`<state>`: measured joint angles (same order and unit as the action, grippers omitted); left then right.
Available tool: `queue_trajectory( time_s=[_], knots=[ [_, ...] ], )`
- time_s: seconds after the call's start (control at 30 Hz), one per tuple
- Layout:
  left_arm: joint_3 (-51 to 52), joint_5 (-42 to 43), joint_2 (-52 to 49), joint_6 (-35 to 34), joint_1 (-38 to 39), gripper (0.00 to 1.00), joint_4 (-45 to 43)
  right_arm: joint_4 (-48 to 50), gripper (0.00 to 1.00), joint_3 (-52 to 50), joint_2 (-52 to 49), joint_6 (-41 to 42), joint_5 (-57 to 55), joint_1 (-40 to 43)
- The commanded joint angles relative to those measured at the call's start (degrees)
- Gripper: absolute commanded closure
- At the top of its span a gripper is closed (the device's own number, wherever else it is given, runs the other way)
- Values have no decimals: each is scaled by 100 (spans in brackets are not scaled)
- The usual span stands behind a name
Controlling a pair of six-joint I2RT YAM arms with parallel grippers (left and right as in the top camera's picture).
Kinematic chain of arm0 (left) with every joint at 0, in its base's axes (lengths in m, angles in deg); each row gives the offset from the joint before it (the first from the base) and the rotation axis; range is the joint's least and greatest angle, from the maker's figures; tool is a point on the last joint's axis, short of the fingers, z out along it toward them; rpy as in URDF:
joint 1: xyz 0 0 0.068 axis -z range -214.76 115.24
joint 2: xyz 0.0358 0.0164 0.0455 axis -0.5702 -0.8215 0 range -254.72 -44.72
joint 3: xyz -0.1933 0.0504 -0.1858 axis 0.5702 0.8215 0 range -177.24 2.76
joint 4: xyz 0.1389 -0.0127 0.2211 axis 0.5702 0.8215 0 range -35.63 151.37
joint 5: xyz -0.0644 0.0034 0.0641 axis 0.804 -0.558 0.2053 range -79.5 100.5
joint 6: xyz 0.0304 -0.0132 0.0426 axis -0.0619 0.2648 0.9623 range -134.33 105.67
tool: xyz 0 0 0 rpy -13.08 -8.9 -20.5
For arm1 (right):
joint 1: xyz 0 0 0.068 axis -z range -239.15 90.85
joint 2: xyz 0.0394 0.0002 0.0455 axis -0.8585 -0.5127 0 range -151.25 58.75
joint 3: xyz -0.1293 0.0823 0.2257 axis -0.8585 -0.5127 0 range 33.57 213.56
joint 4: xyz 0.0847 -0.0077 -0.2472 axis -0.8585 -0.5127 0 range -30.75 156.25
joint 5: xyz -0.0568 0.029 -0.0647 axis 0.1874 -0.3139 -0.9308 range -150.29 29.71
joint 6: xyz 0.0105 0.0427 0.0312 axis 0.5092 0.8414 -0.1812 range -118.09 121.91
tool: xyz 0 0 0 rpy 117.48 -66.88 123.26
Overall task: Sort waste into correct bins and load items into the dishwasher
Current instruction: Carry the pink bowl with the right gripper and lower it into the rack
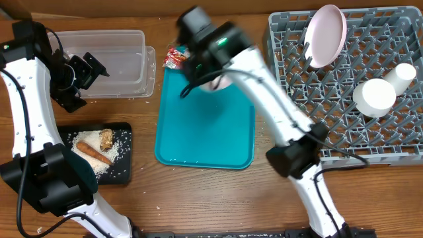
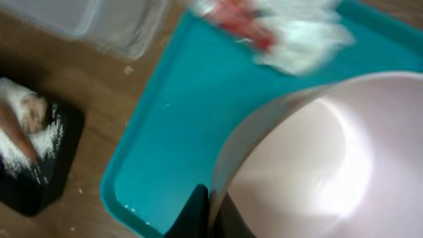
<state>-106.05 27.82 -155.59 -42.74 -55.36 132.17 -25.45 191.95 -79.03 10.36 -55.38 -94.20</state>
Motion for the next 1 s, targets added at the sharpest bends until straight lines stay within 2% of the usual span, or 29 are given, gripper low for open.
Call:
queue_trajectory(
  time_s=[0.0, 0.13, 0.33, 0.5, 0.57, 0.77, 0.97],
  knots=[
    [-116, -15, 190, 9, 74, 0, -7, -538, 96, 1182, 116, 555, -173, 1241],
    [-116, -15, 190, 9, 74, 0, -7, -535, 96, 1285, 372, 927, 710, 2658],
    [-116, -15, 190, 9, 74, 0, -7, -538, 96, 1180, 417, 898, 3311, 4811],
    [-116, -15, 190, 11, 74, 0, -7, -538, 96, 1139, 452, 782, 4444, 5880],
    [-116, -15, 190, 9, 74, 0, -7, -538, 96, 1139, 573, 763, 4723, 6299],
    [-116, -15, 190, 9, 74, 0, -7, -540, 97, 1126, 1054, 750, 4988, 6776],
    [-116, -15, 190, 9, 74, 0, -7, -538, 96, 455, 2133, 767, 4022, 7125]
  ],
)
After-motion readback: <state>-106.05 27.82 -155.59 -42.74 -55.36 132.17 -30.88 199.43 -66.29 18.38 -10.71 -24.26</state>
